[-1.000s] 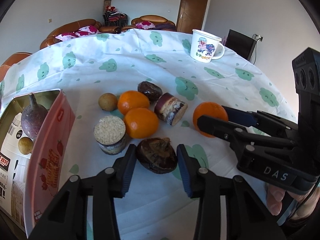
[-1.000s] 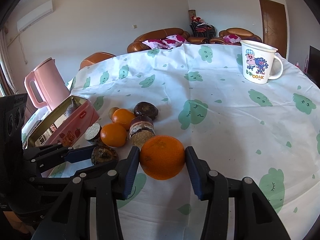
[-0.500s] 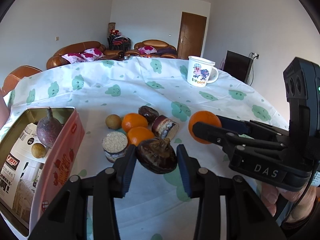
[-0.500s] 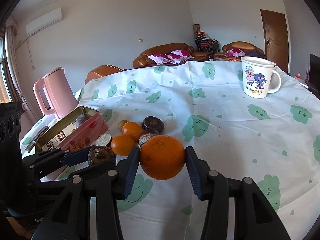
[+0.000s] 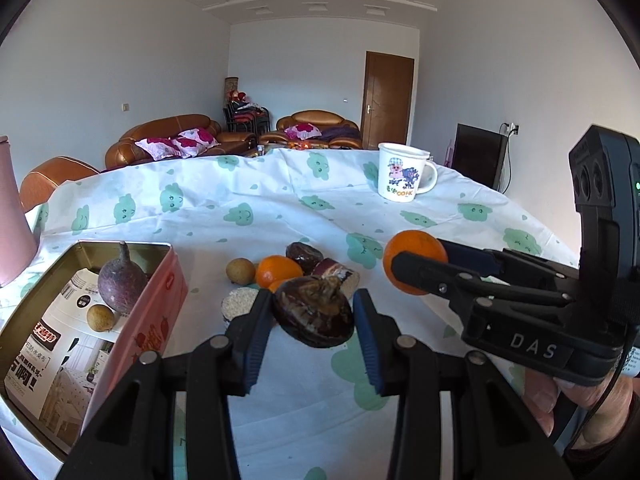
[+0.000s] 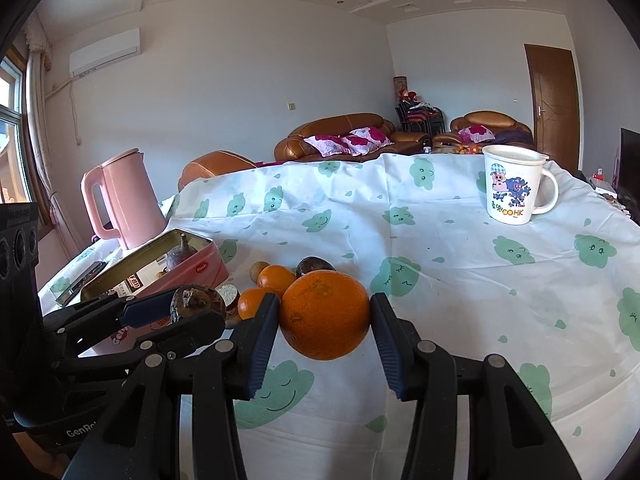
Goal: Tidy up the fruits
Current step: 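Carry the orange and brown fruit into the pink tin box and release both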
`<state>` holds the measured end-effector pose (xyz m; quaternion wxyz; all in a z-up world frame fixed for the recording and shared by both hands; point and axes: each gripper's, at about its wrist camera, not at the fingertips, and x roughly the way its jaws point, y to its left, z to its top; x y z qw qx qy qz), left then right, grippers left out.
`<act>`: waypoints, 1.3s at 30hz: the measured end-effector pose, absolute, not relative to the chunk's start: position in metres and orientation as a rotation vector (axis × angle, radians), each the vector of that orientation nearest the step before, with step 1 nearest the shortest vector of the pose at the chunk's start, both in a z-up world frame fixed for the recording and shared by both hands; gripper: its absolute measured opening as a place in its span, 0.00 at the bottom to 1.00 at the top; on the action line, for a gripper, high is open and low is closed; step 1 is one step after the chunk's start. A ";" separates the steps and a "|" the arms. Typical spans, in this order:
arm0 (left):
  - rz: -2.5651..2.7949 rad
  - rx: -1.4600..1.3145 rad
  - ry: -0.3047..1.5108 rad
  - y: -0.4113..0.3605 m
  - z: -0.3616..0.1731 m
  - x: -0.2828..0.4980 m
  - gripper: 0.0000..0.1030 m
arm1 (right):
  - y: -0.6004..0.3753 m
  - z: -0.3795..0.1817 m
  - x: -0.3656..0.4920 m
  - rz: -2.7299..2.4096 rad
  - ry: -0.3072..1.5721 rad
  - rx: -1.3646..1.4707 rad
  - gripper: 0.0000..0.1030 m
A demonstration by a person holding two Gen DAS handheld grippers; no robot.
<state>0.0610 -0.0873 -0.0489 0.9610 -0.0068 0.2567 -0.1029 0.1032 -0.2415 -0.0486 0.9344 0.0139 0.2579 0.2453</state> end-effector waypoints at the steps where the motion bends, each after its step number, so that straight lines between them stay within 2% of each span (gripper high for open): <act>1: -0.208 -0.015 0.515 -0.087 -0.049 0.060 0.41 | -0.242 -0.048 0.103 0.502 0.524 0.028 0.47; 28: -0.162 0.028 0.371 -0.081 -0.033 0.039 0.41 | -0.240 -0.038 0.072 0.453 0.344 -0.035 0.47; 39: -0.045 -0.027 0.359 -0.019 -0.020 0.033 0.41 | -0.175 -0.019 0.079 0.601 0.402 -0.105 0.47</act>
